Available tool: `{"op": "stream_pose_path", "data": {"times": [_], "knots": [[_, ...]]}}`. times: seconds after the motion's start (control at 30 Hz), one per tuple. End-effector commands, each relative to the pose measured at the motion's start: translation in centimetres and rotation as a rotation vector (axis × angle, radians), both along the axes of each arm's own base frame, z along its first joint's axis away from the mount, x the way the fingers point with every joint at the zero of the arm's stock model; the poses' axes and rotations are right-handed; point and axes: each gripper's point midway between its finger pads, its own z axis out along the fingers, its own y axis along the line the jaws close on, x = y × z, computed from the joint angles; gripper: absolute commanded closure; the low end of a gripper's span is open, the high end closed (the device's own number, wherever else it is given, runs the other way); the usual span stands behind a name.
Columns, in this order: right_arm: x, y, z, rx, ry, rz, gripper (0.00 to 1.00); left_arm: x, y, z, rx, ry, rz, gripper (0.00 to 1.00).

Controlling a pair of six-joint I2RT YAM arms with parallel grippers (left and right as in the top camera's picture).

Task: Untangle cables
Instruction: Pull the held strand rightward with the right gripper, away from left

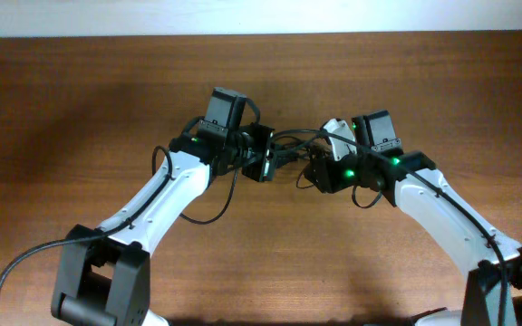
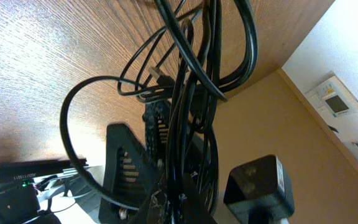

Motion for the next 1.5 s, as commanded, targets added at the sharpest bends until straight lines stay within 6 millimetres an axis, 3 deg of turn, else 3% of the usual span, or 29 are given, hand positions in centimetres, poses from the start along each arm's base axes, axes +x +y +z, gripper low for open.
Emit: {"op": "stream_pose_path", "data": {"times": [0.0,0.2,0.3,0.33,0.37,0.4,0.47,0.57,0.6,0.73,0.87,0.97,1.03,1.17,1.27,1.4,1.47], "knots": [[1.0,-0.9,-1.8,-0.070,-0.012,-0.047,0.47,-0.7,-0.5,1.1,-0.050,0.013,-0.031,1.00],[1.9,-0.5,-2.6,-0.070,-0.030,-0.046,0.47,-0.8,-0.6,1.2,-0.058,0.016,-0.037,1.00],[2.3,0.6,-3.2,-0.063,-0.045,-0.022,0.46,-1.0,-0.6,1.3,-0.066,0.020,-0.046,1.00],[2.3,1.1,-3.2,-0.061,-0.053,-0.012,0.53,-1.0,-0.7,1.3,-0.068,0.020,-0.047,1.00],[2.2,1.3,-3.1,-0.059,-0.056,-0.007,0.80,-1.0,-0.7,1.4,-0.068,0.020,-0.047,1.00],[2.2,1.3,-3.1,-0.054,-0.048,-0.017,0.96,-1.0,-0.7,1.4,-0.068,0.021,-0.047,1.00],[1.8,1.0,-2.7,-0.041,-0.023,-0.034,0.96,-0.7,-0.4,1.2,-0.058,0.016,-0.034,1.00],[-0.1,1.1,2.5,0.145,-0.004,0.012,0.96,1.0,1.1,0.1,0.026,-0.018,0.057,1.00],[-1.4,1.2,5.8,0.256,-0.014,0.054,0.96,1.6,1.8,-0.1,0.048,-0.026,0.085,1.00],[-5.8,0.8,13.7,0.415,-0.108,0.139,0.96,3.3,4.3,-1.4,0.148,-0.043,0.193,1.00],[-9.4,0.7,19.0,0.469,-0.258,0.206,0.96,3.4,7.3,-3.1,0.259,-0.010,0.249,1.00],[-10.5,0.4,22.2,0.480,-0.395,0.230,0.96,2.1,9.3,-4.8,0.378,0.006,0.213,1.00],[-10.5,0.2,23.7,0.477,-0.478,0.234,0.96,0.5,10.1,-5.8,0.455,0.006,0.128,1.00],[-9.7,0.3,26.0,0.526,-0.547,0.215,0.96,-1.7,13.9,-7.7,0.717,-0.027,-0.021,1.00],[-9.2,0.4,28.2,0.572,-0.616,0.207,0.96,-1.9,14.3,-7.9,0.783,-0.190,-0.275,1.00],[-9.0,0.4,28.4,0.576,-0.627,0.198,0.96,-2.2,14.6,-8.0,0.812,-0.234,-0.367,1.00],[-8.4,-0.2,28.6,0.591,-0.609,0.155,0.96,-1.9,15.7,-8.1,0.882,-0.243,-0.375,1.00]]}}
